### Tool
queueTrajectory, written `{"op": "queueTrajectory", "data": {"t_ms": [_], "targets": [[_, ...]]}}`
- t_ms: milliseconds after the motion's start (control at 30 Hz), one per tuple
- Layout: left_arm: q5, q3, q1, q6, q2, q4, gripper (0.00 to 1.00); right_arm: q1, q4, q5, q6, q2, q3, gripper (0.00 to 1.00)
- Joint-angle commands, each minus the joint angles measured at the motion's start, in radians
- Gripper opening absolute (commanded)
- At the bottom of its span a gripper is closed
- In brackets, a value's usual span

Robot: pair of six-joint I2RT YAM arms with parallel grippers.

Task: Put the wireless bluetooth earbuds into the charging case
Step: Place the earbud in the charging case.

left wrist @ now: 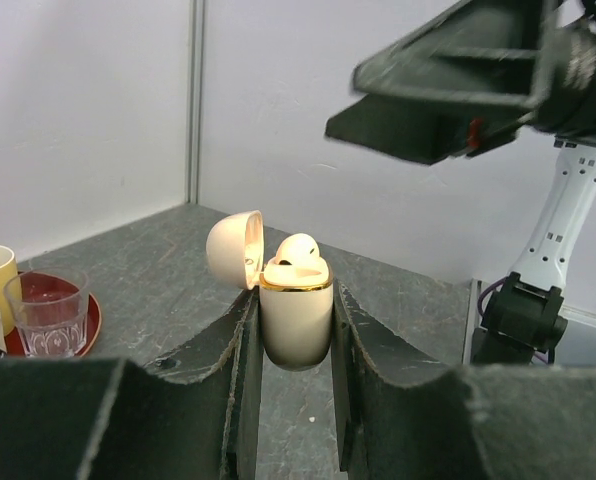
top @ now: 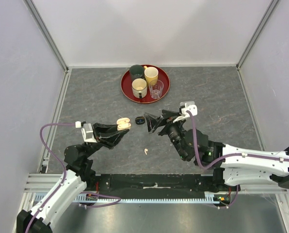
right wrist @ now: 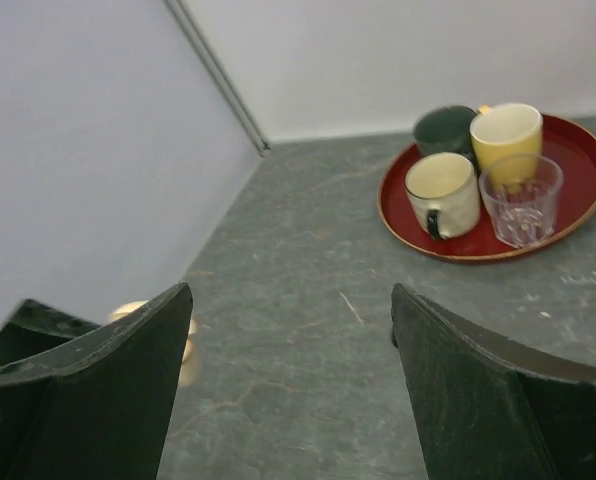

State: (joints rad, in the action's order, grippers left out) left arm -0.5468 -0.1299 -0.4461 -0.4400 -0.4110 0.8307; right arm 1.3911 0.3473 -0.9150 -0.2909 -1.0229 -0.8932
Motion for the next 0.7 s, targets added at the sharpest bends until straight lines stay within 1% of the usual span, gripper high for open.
{"op": "queueTrajectory", "data": {"t_ms": [0, 33, 167, 233, 267, 400, 433, 467, 567, 633, 667], "targets": [[-0.004, -0.056, 0.004, 0.040, 0.008, 0.005, 0.02, -0.105, -0.424, 0.080, -0.350, -0.005, -0.061, 0.87], [-0.016, -0.062, 0.004, 0.041, 0.014, -0.002, 0.02, -0.159, -0.459, 0.152, -0.372, -0.003, -0.061, 0.87], [-0.044, -0.088, 0.004, 0.069, 0.026, -0.074, 0.02, -0.239, -0.634, 0.224, -0.435, -0.017, -0.035, 0.83], [-0.038, -0.091, 0.004, 0.078, 0.040, -0.102, 0.02, -0.266, -0.682, 0.255, -0.465, -0.035, -0.026, 0.82], [-0.032, -0.091, 0.004, 0.084, 0.055, -0.107, 0.02, -0.276, -0.709, 0.299, -0.476, -0.055, -0.017, 0.81], [-0.010, -0.099, 0.004, 0.099, 0.081, -0.140, 0.02, -0.299, -0.729, 0.401, -0.565, -0.118, 0.008, 0.84], [-0.012, -0.105, 0.004, 0.103, 0.084, -0.151, 0.02, -0.302, -0.732, 0.413, -0.580, -0.135, 0.011, 0.87], [-0.012, -0.109, 0.004, 0.109, 0.090, -0.165, 0.02, -0.303, -0.740, 0.419, -0.617, -0.166, 0.011, 0.88], [-0.008, -0.117, 0.004, 0.110, 0.104, -0.191, 0.02, -0.302, -0.752, 0.427, -0.637, -0.227, 0.004, 0.90], [0.002, -0.111, 0.004, 0.107, 0.126, -0.193, 0.02, -0.303, -0.784, 0.368, -0.694, -0.252, -0.018, 0.93], [0.005, -0.106, 0.004, 0.106, 0.133, -0.193, 0.02, -0.303, -0.839, 0.343, -0.755, -0.273, -0.029, 0.95]]}}
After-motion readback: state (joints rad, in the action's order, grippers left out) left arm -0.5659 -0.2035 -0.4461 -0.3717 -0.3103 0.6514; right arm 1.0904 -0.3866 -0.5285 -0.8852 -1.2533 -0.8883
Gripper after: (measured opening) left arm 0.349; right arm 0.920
